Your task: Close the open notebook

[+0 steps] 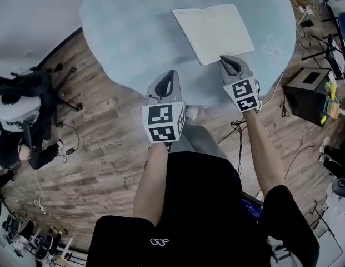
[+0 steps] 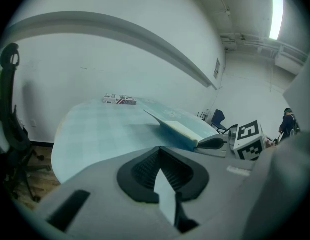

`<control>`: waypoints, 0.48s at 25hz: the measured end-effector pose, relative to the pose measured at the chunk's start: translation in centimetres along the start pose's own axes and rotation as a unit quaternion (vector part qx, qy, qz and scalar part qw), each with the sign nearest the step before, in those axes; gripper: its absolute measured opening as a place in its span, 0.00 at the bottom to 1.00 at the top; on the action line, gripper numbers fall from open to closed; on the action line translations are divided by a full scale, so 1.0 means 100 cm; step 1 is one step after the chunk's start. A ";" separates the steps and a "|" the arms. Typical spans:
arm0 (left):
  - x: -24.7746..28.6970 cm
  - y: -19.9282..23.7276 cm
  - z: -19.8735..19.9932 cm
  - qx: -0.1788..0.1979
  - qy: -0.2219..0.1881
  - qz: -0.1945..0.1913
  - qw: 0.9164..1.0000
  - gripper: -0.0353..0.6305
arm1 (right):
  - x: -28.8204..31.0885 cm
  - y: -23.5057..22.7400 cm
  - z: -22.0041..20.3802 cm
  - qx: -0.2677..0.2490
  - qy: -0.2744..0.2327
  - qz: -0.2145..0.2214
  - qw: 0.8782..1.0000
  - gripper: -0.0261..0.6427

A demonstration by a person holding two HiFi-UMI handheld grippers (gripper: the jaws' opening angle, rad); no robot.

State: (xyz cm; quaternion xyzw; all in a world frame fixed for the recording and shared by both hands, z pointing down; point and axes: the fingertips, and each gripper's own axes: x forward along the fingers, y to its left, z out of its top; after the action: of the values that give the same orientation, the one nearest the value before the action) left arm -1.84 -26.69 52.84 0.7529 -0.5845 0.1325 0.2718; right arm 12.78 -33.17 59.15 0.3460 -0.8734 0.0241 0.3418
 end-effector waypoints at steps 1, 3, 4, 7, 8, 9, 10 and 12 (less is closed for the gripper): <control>0.000 -0.002 0.001 0.001 0.000 -0.002 1.000 0.06 | -0.002 -0.003 0.000 0.028 -0.007 -0.003 1.000 0.09; 0.001 -0.007 0.003 0.004 -0.002 -0.005 1.000 0.06 | -0.006 -0.011 -0.001 0.088 -0.022 -0.011 0.996 0.08; 0.001 -0.008 0.004 0.006 -0.002 -0.007 1.000 0.06 | -0.008 -0.015 -0.003 0.116 -0.028 -0.015 0.993 0.08; 0.001 -0.010 0.005 0.007 -0.005 -0.009 1.000 0.06 | -0.011 -0.024 -0.007 0.191 -0.040 -0.024 0.980 0.07; 0.001 -0.011 0.005 0.007 -0.005 -0.010 1.000 0.06 | -0.011 -0.027 -0.009 0.216 -0.043 -0.026 0.975 0.07; 0.001 -0.012 0.004 0.007 -0.004 -0.011 1.000 0.06 | -0.011 -0.030 -0.011 0.239 -0.045 -0.029 0.969 0.07; 0.002 -0.014 0.004 0.008 -0.003 -0.013 1.000 0.06 | -0.011 -0.033 -0.012 0.260 -0.046 -0.033 0.964 0.07; 0.003 -0.018 0.004 0.010 -0.003 -0.017 1.000 0.06 | -0.012 -0.037 -0.016 0.300 -0.048 -0.043 0.952 0.07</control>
State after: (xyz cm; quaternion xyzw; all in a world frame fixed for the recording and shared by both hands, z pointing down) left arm -0.11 -26.83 52.17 0.7661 -0.5709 0.1310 0.2646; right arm 16.65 -34.85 58.92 0.4704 -0.8257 0.2537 0.1806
